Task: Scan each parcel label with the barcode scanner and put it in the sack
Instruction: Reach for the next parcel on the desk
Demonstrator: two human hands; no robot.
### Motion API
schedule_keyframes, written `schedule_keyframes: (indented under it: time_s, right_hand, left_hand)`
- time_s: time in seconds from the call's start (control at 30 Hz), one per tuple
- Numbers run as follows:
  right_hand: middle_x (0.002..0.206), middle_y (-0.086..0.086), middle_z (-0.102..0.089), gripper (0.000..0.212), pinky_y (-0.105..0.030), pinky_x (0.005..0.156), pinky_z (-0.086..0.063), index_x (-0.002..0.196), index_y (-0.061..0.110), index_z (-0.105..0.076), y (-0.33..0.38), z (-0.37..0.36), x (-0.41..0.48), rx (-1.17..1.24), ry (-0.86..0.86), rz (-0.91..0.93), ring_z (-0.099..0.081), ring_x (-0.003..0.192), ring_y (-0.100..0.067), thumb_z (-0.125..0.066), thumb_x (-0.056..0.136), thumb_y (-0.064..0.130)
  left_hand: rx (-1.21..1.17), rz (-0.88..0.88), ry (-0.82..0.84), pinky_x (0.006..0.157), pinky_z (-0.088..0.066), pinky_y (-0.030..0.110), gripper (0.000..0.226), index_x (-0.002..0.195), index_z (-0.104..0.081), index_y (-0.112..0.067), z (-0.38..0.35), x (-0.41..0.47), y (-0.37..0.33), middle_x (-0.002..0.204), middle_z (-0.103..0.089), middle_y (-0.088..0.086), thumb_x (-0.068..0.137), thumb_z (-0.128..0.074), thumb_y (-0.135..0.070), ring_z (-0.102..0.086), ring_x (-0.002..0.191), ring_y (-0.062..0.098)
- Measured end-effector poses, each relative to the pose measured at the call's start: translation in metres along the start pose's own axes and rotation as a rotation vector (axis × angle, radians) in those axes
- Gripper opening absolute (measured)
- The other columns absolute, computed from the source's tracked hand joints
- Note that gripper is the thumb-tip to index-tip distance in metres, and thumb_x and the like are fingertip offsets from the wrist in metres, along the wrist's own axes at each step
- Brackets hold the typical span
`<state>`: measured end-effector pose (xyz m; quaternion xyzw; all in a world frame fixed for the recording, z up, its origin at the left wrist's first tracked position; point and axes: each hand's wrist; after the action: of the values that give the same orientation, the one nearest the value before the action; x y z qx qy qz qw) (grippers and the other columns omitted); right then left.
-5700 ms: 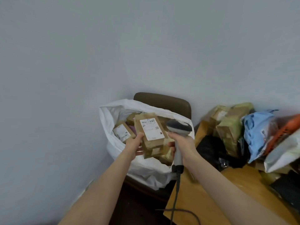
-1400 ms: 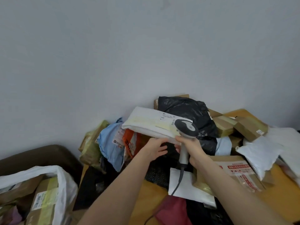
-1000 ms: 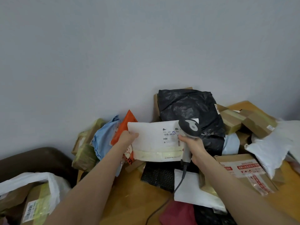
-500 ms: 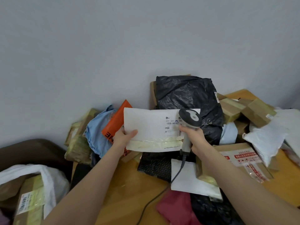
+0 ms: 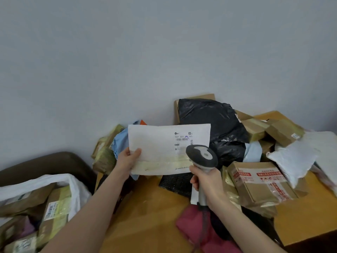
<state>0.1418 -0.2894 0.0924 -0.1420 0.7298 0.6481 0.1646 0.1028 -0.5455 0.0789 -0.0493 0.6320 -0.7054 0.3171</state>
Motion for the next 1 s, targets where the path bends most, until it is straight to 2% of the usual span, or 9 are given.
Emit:
schedule_keyframes:
  time_s: [0.1, 0.33, 0.53, 0.8, 0.9, 1.0]
  right_hand:
    - [0.046, -0.008, -0.057, 0.021, -0.028, 0.045, -0.039, 0.064, 0.001, -0.062, 0.000, 0.000, -0.018, -0.006, 0.035, 0.019, -0.046, 0.037, -0.016, -0.067, 0.084, 0.006]
    - [0.045, -0.006, -0.055, 0.022, -0.027, 0.043, -0.037, 0.062, 0.002, -0.060, 0.003, 0.003, -0.038, -0.032, 0.063, 0.018, -0.043, 0.037, -0.017, -0.067, 0.083, 0.006]
    - [0.045, -0.006, -0.053, 0.023, -0.026, 0.041, -0.036, 0.061, 0.002, -0.058, 0.001, 0.005, -0.045, -0.034, 0.068, 0.006, -0.042, 0.036, -0.016, -0.067, 0.082, 0.006]
    - [0.045, -0.006, -0.052, 0.023, -0.027, 0.042, -0.035, 0.063, 0.002, -0.057, 0.001, 0.005, -0.052, -0.032, 0.092, 0.007, -0.041, 0.034, -0.015, -0.067, 0.083, 0.006]
    - [0.045, -0.006, -0.052, 0.027, -0.024, 0.041, -0.036, 0.059, 0.003, -0.056, 0.001, 0.002, -0.055, -0.008, 0.117, 0.023, -0.042, 0.034, -0.014, -0.068, 0.084, 0.007]
    - [0.045, -0.006, -0.054, 0.027, -0.024, 0.041, -0.037, 0.060, 0.004, -0.058, 0.007, -0.009, -0.055, 0.014, 0.157, 0.051, -0.044, 0.036, -0.014, -0.067, 0.085, 0.007]
  left_hand:
    - [0.004, 0.017, -0.038, 0.095, -0.048, 0.049, 0.038, 0.125, -0.053, -0.013, 0.010, -0.011, 0.001, 0.123, -0.056, 0.009, 0.090, -0.065, -0.024, -0.055, 0.109, 0.029]
    - [-0.078, 0.013, -0.057, 0.085, -0.049, 0.041, 0.036, 0.125, -0.055, -0.010, 0.017, -0.028, 0.009, 0.115, -0.056, 0.007, 0.091, -0.064, -0.015, -0.055, 0.098, 0.025]
    - [-0.080, 0.019, -0.065, 0.090, -0.050, 0.046, 0.040, 0.128, -0.054, -0.011, 0.022, -0.034, 0.014, 0.122, -0.057, 0.009, 0.090, -0.065, -0.017, -0.055, 0.104, 0.027]
    - [-0.094, -0.007, -0.082, 0.080, -0.049, 0.041, 0.036, 0.126, -0.054, -0.011, 0.029, -0.040, 0.018, 0.115, -0.058, 0.005, 0.091, -0.062, -0.017, -0.056, 0.094, 0.022]
    - [-0.100, -0.010, -0.095, 0.083, -0.049, 0.041, 0.035, 0.125, -0.054, -0.011, 0.034, -0.044, 0.017, 0.115, -0.058, 0.005, 0.092, -0.062, -0.017, -0.056, 0.093, 0.020]
    - [-0.089, -0.001, -0.128, 0.089, -0.049, 0.046, 0.040, 0.129, -0.053, -0.013, 0.049, -0.052, 0.014, 0.119, -0.058, 0.005, 0.091, -0.063, -0.022, -0.056, 0.101, 0.024]
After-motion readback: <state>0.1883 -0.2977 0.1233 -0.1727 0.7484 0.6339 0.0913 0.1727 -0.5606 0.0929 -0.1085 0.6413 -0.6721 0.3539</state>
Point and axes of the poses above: each hand's wrist, its own x-axis towards the middle knuckle, its own z-axis out of the back of the hand, y = z × x
